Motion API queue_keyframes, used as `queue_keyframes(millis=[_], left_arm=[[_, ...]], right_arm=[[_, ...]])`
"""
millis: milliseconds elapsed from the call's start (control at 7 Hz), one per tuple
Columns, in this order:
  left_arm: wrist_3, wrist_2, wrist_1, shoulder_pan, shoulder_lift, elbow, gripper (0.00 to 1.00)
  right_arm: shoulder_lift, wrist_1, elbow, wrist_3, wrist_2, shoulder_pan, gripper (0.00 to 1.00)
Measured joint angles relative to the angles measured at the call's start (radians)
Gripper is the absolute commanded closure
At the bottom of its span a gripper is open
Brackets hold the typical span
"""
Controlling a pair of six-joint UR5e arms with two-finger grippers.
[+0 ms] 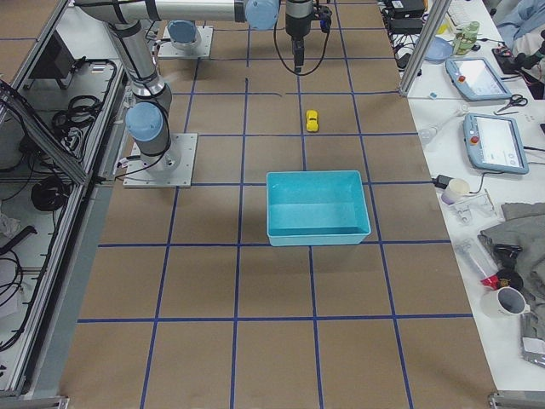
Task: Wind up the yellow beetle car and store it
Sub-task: 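Open the left gripper and raise it, releasing the car, then lower the right gripper onto the car beside the blue tray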
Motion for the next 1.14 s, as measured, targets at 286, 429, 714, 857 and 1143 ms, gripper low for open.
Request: queue_keyframes(millis=[286, 429, 714, 857, 1143], left_arm=[[0.167, 0.036, -0.184, -0.031, 0.066, 0.055, 0.00], [0.236, 0.044, -0.245, -0.038, 0.086, 0.073, 0.00], [0.360, 0.097, -0.302, -0.057, 0.117, 0.081, 0.00], [0.385, 0.141, -0.322, -0.084, 0.132, 0.078, 0.00], [0.393, 0.158, -0.327, -0.146, 0.144, 0.075, 0.00]], right_arm=[[0.009, -0.006, -0.001, 0.000, 0.004, -0.001, 0.00], [0.020, -0.008, -0.002, 0.001, 0.004, -0.002, 0.00], [0.044, -0.007, -0.007, 0.003, 0.002, -0.003, 0.00], [0.047, 0.001, -0.008, 0.002, 0.000, -0.003, 0.00], [0.062, 0.006, -0.005, -0.050, 0.000, -0.002, 0.00]])
